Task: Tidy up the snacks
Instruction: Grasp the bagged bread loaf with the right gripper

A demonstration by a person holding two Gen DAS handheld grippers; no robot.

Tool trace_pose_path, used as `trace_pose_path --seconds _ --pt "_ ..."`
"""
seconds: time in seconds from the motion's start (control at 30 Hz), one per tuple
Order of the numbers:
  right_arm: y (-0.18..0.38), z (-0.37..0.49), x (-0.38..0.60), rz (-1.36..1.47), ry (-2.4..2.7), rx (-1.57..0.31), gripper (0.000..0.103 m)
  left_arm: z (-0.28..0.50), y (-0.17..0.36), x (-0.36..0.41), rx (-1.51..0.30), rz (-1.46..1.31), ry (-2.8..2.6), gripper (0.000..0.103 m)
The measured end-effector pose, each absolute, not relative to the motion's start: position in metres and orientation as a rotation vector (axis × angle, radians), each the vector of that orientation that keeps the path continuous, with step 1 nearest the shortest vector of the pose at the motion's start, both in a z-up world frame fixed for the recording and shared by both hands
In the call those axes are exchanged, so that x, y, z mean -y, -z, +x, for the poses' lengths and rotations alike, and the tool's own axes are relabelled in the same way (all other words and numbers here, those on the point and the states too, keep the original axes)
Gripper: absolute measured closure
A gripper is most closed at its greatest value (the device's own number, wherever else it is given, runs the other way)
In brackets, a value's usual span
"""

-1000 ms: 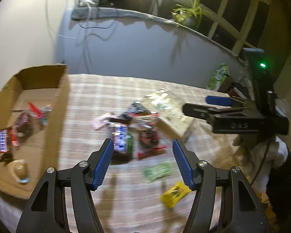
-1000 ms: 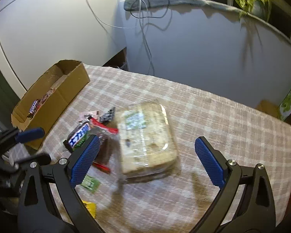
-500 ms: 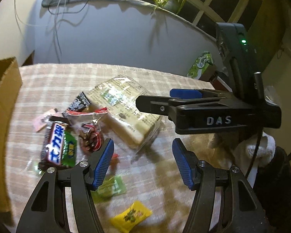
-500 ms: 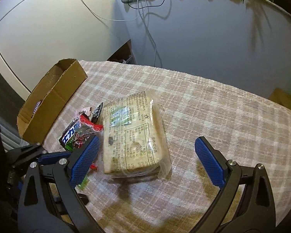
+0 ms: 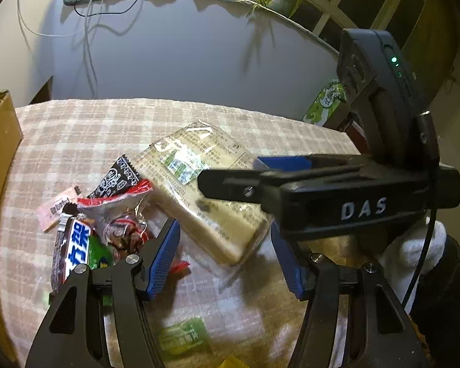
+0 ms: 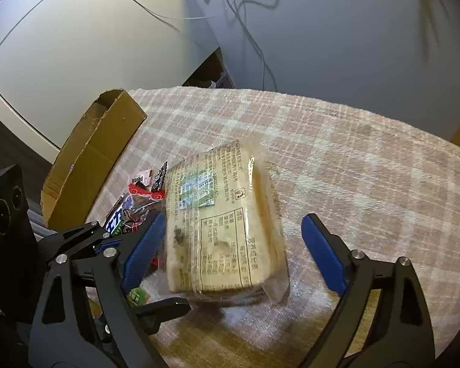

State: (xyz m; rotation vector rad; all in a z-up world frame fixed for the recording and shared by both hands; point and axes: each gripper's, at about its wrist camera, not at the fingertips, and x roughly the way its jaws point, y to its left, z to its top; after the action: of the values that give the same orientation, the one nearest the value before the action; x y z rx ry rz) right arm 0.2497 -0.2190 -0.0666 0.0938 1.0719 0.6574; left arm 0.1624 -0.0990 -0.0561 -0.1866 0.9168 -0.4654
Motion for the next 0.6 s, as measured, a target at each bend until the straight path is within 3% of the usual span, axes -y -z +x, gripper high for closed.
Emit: trace_pose_path --seconds 0.13,0.6 --pt "0.076 0.252 0.215 0.116 -0.681 -1.114 0.029 0.166 0.058 0.102 -0.921 -0.184 0.473 0.043" --pt "0.068 0.243 0.227 0.162 -0.651 -1.116 0.038 0.175 0.054 0.104 -0.916 -0.21 0.529 0.044"
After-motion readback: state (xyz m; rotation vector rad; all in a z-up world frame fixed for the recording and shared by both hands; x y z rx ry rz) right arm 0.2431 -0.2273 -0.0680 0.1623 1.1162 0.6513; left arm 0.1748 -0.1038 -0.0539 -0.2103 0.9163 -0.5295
